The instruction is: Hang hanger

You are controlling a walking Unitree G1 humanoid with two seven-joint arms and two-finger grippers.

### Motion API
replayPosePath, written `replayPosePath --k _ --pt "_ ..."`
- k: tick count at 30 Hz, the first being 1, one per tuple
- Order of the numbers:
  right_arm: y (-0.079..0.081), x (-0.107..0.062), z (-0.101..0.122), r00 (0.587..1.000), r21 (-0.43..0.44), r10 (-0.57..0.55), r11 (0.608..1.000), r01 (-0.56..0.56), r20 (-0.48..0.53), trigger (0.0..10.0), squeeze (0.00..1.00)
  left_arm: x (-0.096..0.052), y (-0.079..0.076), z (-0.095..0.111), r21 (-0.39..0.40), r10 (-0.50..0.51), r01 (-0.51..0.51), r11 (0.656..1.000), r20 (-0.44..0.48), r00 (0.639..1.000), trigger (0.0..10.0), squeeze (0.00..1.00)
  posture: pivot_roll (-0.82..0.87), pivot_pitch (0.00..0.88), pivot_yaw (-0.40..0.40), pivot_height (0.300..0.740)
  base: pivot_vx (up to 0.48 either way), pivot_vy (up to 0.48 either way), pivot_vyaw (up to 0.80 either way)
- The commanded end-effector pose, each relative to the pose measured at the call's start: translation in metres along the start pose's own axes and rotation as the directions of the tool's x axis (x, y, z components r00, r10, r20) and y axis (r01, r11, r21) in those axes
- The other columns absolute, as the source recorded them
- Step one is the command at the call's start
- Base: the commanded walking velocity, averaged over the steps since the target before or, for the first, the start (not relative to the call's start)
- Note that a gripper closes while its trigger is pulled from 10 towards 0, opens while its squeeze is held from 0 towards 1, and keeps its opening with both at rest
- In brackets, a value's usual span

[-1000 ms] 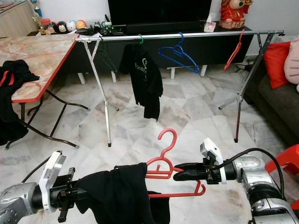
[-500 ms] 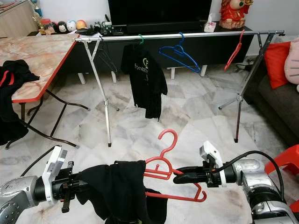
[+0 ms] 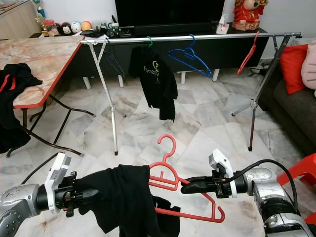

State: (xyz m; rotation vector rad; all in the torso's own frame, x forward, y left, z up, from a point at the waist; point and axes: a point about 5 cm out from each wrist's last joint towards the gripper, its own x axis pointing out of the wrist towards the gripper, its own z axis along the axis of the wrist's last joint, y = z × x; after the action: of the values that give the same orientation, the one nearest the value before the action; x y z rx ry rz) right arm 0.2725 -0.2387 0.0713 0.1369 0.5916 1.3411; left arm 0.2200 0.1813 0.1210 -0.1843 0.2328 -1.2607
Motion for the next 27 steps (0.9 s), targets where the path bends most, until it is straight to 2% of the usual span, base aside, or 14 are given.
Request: replayPosePath --k 1,2,6,10,20,22,27 --pt "0.000 0.006 0.009 0.999 -0.028 0.022 0.999 -0.021 0.042 0.0 0.00 0.004 0.001 0.008 0.049 -0.010 0.009 0.999 0.016 1.000 10.0 1.00 -0.07 0.000 0.017 0.740 0.000 0.000 0.00" --pt "0.000 0.006 0.009 0.999 -0.030 0.024 0.999 -0.022 0.042 0.0 0.00 0.001 0.004 0.008 0.068 0.021 -0.022 0.997 0.009 1.000 10.0 1.00 -0.07 0.000 0.017 0.740 0.000 0.000 0.00" --pt "0.000 0.007 0.009 0.999 -0.032 0.025 0.999 -0.024 0.043 0.0 0.00 -0.002 0.006 0.009 0.075 0.037 -0.037 0.997 0.007 0.999 10.0 1.00 -0.07 0.000 0.018 0.740 0.000 0.000 0.00" --pt "0.000 0.008 0.009 0.999 -0.034 0.027 0.999 -0.026 0.041 0.0 0.00 -0.009 -0.001 0.008 0.024 -0.040 0.040 0.999 -0.001 0.999 10.0 1.00 -0.06 0.000 0.022 0.740 0.000 0.000 0.00" --pt "0.001 0.009 0.009 0.999 -0.037 0.031 0.999 -0.029 0.039 0.0 0.00 -0.012 -0.002 0.009 -0.012 -0.076 0.076 0.997 0.017 0.997 10.0 1.00 -0.06 0.000 0.023 0.740 0.000 0.000 0.00" --pt "0.001 0.008 0.010 0.999 -0.050 0.032 0.998 -0.030 0.033 0.0 0.00 -0.019 -0.003 0.004 -0.075 -0.127 0.127 0.989 -0.004 0.992 10.0 1.00 -0.07 0.000 0.032 0.740 0.000 0.000 0.00" --pt "0.002 0.009 0.010 0.999 -0.055 0.037 0.998 -0.035 0.033 0.0 0.00 -0.024 -0.002 -0.002 -0.118 -0.120 0.119 0.986 0.002 0.993 10.0 1.00 -0.07 0.000 0.034 0.740 0.000 0.000 0.00"
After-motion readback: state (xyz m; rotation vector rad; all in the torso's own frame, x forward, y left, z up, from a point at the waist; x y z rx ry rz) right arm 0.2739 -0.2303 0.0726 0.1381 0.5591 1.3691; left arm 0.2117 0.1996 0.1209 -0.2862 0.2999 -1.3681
